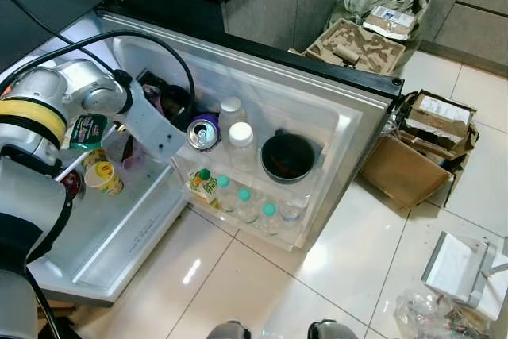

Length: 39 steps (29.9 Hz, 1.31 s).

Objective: Restocking fridge

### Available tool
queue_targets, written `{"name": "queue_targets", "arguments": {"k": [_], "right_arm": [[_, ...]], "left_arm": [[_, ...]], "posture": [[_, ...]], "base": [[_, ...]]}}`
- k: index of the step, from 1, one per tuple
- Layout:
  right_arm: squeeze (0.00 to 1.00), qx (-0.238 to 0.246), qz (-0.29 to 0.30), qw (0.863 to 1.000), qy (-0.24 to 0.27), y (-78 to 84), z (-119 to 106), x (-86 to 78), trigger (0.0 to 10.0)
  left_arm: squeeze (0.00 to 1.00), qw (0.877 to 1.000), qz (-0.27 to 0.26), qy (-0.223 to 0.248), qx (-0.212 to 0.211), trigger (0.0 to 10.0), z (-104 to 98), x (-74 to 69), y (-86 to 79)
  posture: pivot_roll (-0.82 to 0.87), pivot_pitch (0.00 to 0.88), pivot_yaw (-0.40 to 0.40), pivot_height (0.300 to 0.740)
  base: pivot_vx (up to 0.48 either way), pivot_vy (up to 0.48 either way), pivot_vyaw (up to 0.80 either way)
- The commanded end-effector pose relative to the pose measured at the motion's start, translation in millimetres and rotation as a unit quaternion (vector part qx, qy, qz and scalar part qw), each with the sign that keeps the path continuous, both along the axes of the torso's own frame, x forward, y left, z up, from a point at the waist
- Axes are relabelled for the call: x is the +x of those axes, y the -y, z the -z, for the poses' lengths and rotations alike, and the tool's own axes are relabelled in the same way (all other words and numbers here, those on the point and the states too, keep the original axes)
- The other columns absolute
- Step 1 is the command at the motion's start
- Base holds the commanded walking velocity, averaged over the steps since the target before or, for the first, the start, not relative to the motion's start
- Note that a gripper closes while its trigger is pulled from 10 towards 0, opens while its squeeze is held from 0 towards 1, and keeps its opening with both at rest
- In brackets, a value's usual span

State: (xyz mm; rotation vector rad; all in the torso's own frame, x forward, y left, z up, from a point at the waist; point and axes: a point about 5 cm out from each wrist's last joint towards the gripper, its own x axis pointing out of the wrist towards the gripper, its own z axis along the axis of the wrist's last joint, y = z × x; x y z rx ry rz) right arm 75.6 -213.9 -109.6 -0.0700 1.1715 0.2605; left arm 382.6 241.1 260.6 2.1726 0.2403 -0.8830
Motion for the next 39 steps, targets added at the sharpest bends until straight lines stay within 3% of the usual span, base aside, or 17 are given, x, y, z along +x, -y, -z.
{"name": "queue_targets", "arguments": {"k": [1,6,12,22,39], "right_arm": [[0.00,0.010,0.000,1.000,-0.021,-5.7,4,-14.8,10.0],[0.00,0.013,0.000,1.000,-0.020,-7.8,4,-15.3,10.0],[0.00,0.015,0.003,1.000,-0.018,-8.4,4,-15.7,10.0],[0.00,0.017,0.009,1.000,-0.017,-10.1,4,-17.1,10.0],[0.00,0.018,0.009,1.000,-0.016,-10.1,4,-19.2,10.0]], "left_arm": [[0.00,1.000,0.003,0.003,0.004,10.0,5,1.9,2.1],[0.00,0.999,0.025,0.034,0.008,10.0,17,6.4,6.0],[0.00,0.998,0.037,0.039,0.023,10.0,25,7.5,7.4],[0.00,0.993,0.064,0.084,0.059,10.0,24,12.3,7.2],[0.00,0.993,0.026,0.087,0.079,10.0,36,7.0,-18.3]], "posture": [[0.04,0.210,0.057,0.740],[0.04,0.214,0.060,0.740],[0.03,0.219,0.065,0.740],[0.03,0.222,0.069,0.740],[0.02,0.235,0.067,0.740]], "base": [[0.000,0.000,0.00],[0.000,0.000,0.00],[0.000,0.000,0.00],[0.000,0.000,0.00],[0.000,0.000,0.00]]}}
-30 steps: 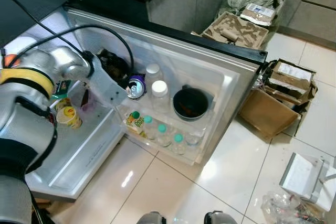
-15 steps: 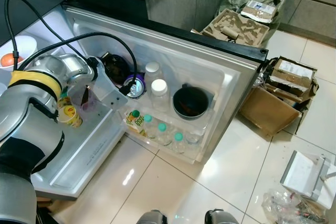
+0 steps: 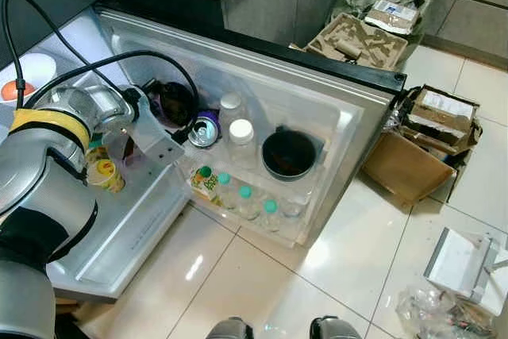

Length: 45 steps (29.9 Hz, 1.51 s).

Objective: Restocking fridge

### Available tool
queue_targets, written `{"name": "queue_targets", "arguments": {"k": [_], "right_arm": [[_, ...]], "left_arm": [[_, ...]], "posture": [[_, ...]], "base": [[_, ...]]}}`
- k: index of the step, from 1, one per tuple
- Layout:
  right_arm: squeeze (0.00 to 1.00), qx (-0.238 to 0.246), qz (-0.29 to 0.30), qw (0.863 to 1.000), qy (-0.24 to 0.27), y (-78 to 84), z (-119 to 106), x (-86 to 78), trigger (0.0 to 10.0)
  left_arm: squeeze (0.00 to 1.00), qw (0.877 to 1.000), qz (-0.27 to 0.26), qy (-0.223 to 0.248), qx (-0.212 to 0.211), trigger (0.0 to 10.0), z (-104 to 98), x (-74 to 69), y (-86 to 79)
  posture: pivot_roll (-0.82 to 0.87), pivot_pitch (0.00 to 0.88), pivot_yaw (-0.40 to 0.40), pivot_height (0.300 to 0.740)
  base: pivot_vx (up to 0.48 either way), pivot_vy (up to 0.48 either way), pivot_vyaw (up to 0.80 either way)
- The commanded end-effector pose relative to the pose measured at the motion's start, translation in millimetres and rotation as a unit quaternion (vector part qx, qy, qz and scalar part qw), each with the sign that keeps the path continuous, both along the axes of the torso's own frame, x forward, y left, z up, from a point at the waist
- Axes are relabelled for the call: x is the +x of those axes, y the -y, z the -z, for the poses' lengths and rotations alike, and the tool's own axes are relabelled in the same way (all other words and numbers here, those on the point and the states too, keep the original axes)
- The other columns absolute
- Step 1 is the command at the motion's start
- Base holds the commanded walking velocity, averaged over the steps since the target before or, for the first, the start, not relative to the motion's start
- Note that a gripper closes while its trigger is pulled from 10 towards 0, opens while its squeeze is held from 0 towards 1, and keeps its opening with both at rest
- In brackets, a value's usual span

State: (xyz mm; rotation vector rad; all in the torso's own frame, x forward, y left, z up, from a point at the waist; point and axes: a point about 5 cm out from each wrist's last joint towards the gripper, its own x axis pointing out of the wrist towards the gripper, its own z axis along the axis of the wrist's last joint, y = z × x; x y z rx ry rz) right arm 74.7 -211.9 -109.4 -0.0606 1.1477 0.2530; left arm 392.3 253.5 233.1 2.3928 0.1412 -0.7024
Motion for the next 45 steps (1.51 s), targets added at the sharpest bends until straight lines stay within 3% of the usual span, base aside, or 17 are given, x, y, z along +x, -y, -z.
{"name": "queue_targets", "arguments": {"k": [1,13,16,19,20,23,33,34,36,38,40,41,45], "right_arm": [[0.00,0.015,0.003,0.999,-0.028,-8.0,5,-18.4,10.0],[0.00,0.015,0.006,0.999,-0.030,-6.2,5,-24.5,10.0],[0.00,0.016,0.006,0.999,-0.030,-6.8,5,-25.5,10.0],[0.00,0.016,0.006,0.999,-0.030,-6.9,5,-25.6,10.0],[0.00,0.015,0.005,0.999,-0.030,-6.9,5,-26.1,10.0],[0.00,0.014,0.005,0.999,-0.028,-6.8,5,-25.8,10.0],[0.00,0.013,0.005,1.000,-0.024,-6.4,4,-22.9,10.0],[0.00,0.013,0.004,1.000,-0.024,-6.3,4,-22.3,10.0],[0.00,0.012,0.004,1.000,-0.023,-6.2,4,-21.7,10.0],[0.00,0.012,0.003,1.000,-0.023,-6.3,4,-20.7,10.0],[0.00,0.012,0.003,1.000,-0.022,-6.3,4,-20.3,10.0],[0.00,0.012,0.002,1.000,-0.022,-6.3,4,-19.9,10.0],[0.00,0.012,0.001,1.000,-0.021,-6.8,4,-18.5,10.0]], "left_arm": [[0.00,1.000,-0.008,-0.009,0.008,10.0,8,-2.8,-5.9],[0.00,1.000,-0.012,-0.013,0.002,10.0,25,-5.7,-8.7],[0.00,1.000,-0.013,-0.017,0.004,8.7,28,-6.6,-9.4],[0.00,1.000,-0.013,-0.018,0.003,8.7,29,-6.8,-9.5],[0.00,1.000,-0.012,-0.017,0.003,1.3,29,-6.8,-9.2],[0.00,1.000,-0.009,-0.016,0.000,0.8,29,-6.2,-7.7],[0.00,1.000,-0.005,-0.011,-0.009,1.7,26,-4.7,-4.2],[0.00,1.000,-0.004,-0.010,-0.013,2.5,24,-4.2,-3.3],[0.00,1.000,-0.004,-0.009,-0.015,2.7,23,-3.9,-2.5],[0.00,1.000,-0.005,-0.006,-0.024,7.5,20,-3.0,-1.4],[0.00,1.000,-0.006,-0.005,-0.026,7.5,20,-2.8,-1.0],[0.00,0.999,-0.008,-0.004,-0.031,10.0,19,-2.5,-0.6],[0.00,0.999,-0.012,-0.007,-0.041,10.0,19,-2.7,-0.3]], "posture": [[0.02,0.235,0.067,0.740],[0.01,0.263,0.071,0.740],[0.01,0.266,0.072,0.740],[0.01,0.266,0.072,0.740],[0.01,0.270,0.073,0.740],[0.01,0.270,0.075,0.740],[0.01,0.263,0.077,0.740],[0.01,0.262,0.076,0.740],[0.01,0.259,0.075,0.740],[0.02,0.257,0.074,0.740],[0.02,0.254,0.073,0.740],[0.02,0.252,0.071,0.740],[0.02,0.247,0.069,0.740]], "base": [[0.000,0.000,0.00],[0.000,0.000,0.00],[0.000,0.000,0.00],[0.000,0.000,0.00],[0.000,0.000,0.00],[0.000,0.000,0.00],[0.000,0.000,0.00],[0.000,0.000,0.00],[0.000,0.000,0.00],[0.000,0.000,0.00],[0.000,0.000,0.00],[0.000,0.000,0.00],[0.000,0.000,0.00]]}}
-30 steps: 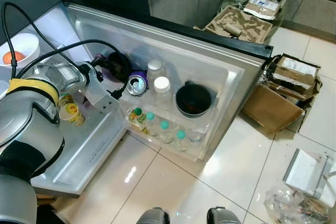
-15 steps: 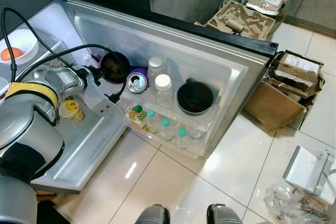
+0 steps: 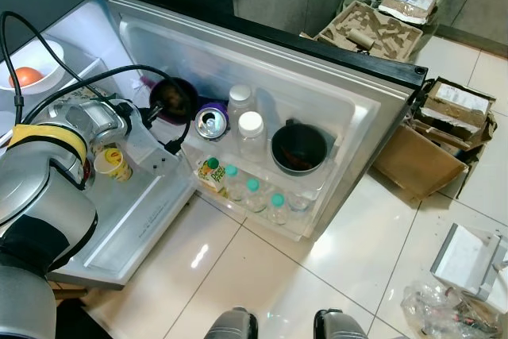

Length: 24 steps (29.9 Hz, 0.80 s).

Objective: Restocking fridge

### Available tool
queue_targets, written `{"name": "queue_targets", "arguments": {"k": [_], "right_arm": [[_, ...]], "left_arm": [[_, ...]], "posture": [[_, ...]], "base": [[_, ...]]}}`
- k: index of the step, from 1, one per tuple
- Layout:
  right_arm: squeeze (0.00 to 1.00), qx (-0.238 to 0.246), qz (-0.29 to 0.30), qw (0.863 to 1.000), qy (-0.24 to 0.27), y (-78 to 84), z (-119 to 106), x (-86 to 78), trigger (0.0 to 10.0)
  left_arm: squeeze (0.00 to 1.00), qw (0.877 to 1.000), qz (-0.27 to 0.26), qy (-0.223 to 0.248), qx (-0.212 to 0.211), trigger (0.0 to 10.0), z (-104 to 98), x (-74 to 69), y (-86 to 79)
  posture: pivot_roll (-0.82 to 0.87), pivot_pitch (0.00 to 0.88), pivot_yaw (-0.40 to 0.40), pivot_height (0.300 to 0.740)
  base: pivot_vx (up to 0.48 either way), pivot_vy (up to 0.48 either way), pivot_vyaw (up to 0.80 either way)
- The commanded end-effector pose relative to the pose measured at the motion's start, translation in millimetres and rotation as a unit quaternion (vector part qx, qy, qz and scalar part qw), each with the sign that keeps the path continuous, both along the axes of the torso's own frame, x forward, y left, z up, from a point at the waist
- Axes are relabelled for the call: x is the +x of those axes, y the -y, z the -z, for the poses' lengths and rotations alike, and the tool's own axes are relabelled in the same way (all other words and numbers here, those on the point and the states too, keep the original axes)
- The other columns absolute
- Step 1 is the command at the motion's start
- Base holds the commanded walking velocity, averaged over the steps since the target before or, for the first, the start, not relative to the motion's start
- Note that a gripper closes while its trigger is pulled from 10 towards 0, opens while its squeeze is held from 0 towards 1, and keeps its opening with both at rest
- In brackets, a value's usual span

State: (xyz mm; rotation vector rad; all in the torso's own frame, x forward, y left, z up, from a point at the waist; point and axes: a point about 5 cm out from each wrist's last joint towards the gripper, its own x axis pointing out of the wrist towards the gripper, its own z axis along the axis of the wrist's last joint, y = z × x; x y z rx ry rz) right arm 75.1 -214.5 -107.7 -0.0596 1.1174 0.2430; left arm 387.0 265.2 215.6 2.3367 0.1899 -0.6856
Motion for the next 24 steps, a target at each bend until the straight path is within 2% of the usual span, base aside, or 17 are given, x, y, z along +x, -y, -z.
{"name": "queue_targets", "arguments": {"k": [1,2,3,4,7,8,9,21,24], "right_arm": [[0.00,0.011,-0.005,0.999,-0.036,-9.7,5.6,-17.9,10.0],[0.00,0.011,-0.005,0.999,-0.036,-9.7,5.6,-17.9,10.0],[0.00,0.011,-0.006,0.999,-0.035,-9.8,5.5,-17.3,10.0],[0.00,0.011,-0.006,0.999,-0.035,-9.7,5.5,-16.8,10.0],[0.00,0.009,-0.008,0.999,-0.033,-9.1,5.2,-15.8,10.0],[0.00,0.009,-0.008,0.999,-0.033,-9.0,5.2,-15.3,10.0],[0.00,0.009,-0.008,0.999,-0.033,-9.0,5.1,-15.1,10.0],[0.00,0.009,-0.007,0.999,-0.033,-10.0,5.4,-15.2,10.0],[0.00,0.010,-0.005,0.999,-0.034,-10.6,5.6,-16.1,10.0]], "left_arm": [[0.00,1.000,0.010,-0.002,-0.025,10.0,2.1,2.5,11.4],[0.00,1.000,0.010,-0.002,-0.025,10.0,2.1,2.5,11.4],[0.22,1.000,0.006,-0.002,-0.031,10.0,2.1,2.5,11.2],[1.00,0.999,0.004,-0.002,-0.037,10.0,1.9,2.6,11.5],[1.00,0.999,0.005,0.006,-0.046,10.0,0.9,3.6,13.2],[0.19,0.999,0.010,0.010,-0.043,10.0,0.5,4.2,14.4],[0.00,0.999,0.013,0.012,-0.043,10.0,0.3,4.5,15.2],[0.00,0.999,0.026,0.022,-0.042,10.0,-3.3,6.6,20.2],[0.00,0.998,0.046,0.035,0.004,10.0,-7.6,8.8,20.7]], "posture": [[0.02,0.245,0.068,0.740],[0.02,0.245,0.068,0.740],[0.02,0.245,0.068,0.740],[0.02,0.245,0.068,0.740],[0.02,0.245,0.068,0.740],[0.02,0.240,0.066,0.740],[0.02,0.240,0.066,0.740],[0.02,0.244,0.072,0.740],[0.02,0.244,0.072,0.740]], "base": [[0.000,0.000,0.00],[0.000,0.000,0.00],[0.000,0.000,0.00],[0.000,0.000,0.00],[0.000,0.000,0.00],[0.000,0.000,0.00],[0.000,0.000,0.00],[0.000,0.000,0.00],[0.000,0.000,0.00]]}}
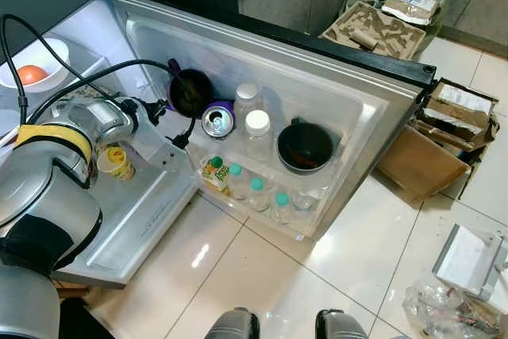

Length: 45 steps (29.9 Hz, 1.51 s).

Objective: Restocking fridge

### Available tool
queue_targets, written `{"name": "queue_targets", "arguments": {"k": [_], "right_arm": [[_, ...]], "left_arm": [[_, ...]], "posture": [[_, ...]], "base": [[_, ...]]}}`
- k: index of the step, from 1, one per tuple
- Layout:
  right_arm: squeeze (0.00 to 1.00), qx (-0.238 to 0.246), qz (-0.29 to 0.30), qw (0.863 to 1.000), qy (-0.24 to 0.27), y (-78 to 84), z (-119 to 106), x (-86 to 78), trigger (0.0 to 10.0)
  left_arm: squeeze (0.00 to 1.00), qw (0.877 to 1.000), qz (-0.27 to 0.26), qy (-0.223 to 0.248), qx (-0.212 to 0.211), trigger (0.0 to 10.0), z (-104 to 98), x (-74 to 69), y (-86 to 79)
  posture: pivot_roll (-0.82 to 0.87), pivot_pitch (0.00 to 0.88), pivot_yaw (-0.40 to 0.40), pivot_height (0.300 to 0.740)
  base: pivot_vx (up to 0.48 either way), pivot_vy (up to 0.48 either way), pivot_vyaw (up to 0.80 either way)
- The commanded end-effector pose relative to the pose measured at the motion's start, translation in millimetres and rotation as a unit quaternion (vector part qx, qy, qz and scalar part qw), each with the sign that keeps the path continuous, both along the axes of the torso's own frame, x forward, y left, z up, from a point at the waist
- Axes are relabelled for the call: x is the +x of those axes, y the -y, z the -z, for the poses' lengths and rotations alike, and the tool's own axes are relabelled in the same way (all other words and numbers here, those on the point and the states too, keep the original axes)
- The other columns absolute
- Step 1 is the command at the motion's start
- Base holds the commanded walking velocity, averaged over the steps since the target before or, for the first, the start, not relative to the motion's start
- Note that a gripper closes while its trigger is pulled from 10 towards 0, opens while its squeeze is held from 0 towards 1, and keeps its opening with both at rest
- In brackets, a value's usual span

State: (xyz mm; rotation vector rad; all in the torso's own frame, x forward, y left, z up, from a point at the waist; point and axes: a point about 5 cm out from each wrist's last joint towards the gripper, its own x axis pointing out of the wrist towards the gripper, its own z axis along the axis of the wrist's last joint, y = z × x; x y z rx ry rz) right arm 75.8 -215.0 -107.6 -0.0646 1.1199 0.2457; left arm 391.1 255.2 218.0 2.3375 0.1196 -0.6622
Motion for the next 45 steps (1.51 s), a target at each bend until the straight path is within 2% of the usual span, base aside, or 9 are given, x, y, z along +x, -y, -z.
{"name": "queue_targets", "arguments": {"k": [1,4,8,13,23,24,25,26,45], "right_arm": [[0.00,0.011,-0.003,0.999,-0.033,-11.1,6,-16.8,10.0],[0.00,0.012,-0.002,0.999,-0.033,-11.5,6,-17.0,10.0],[0.00,0.012,-0.003,0.999,-0.033,-11.5,6,-17.1,10.0],[0.00,0.012,-0.004,0.999,-0.033,-12.1,6,-16.6,10.0],[0.00,0.011,-0.004,0.999,-0.031,-13.3,6,-14.6,10.0],[0.00,0.011,-0.004,0.999,-0.031,-13.4,6,-14.6,10.0],[0.00,0.011,-0.004,0.999,-0.031,-13.4,6,-14.6,10.0],[0.00,0.011,-0.003,0.999,-0.031,-13.4,6,-14.7,10.0],[0.00,0.005,-0.002,0.999,-0.032,-11.6,6,-16.7,10.0]], "left_arm": [[0.00,0.999,0.026,0.018,0.014,10.0,-5,4.7,10.7],[0.00,0.999,0.017,0.014,0.024,10.0,-9,5.4,9.7],[0.00,1.000,-0.004,-0.003,0.013,10.0,-12,4.4,7.4],[0.00,0.999,-0.011,-0.014,0.034,10.0,-11,3.2,3.6],[0.00,0.999,0.002,0.010,0.037,10.0,-14,6.3,7.7],[0.00,0.999,0.004,0.011,0.041,2.8,-14,6.3,7.6],[0.00,0.999,0.004,0.011,0.041,2.8,-14,6.3,7.6],[0.00,0.999,0.004,0.012,0.046,0.0,-13,6.1,6.4],[0.00,0.999,-0.005,0.012,0.042,0.0,-10,4.4,1.3]], "posture": [[0.02,0.244,0.072,0.740],[0.02,0.244,0.072,0.740],[0.02,0.246,0.073,0.740],[0.02,0.246,0.073,0.740],[0.02,0.242,0.074,0.740],[0.02,0.242,0.075,0.740],[0.02,0.242,0.075,0.740],[0.02,0.242,0.075,0.740],[0.02,0.244,0.075,0.740]], "base": [[0.000,0.000,0.00],[0.000,0.000,0.00],[0.000,0.000,0.00],[0.000,0.000,0.00],[0.000,0.000,0.00],[0.000,0.000,0.00],[0.000,0.000,0.00],[0.000,0.000,0.00],[0.000,0.000,0.00]]}}
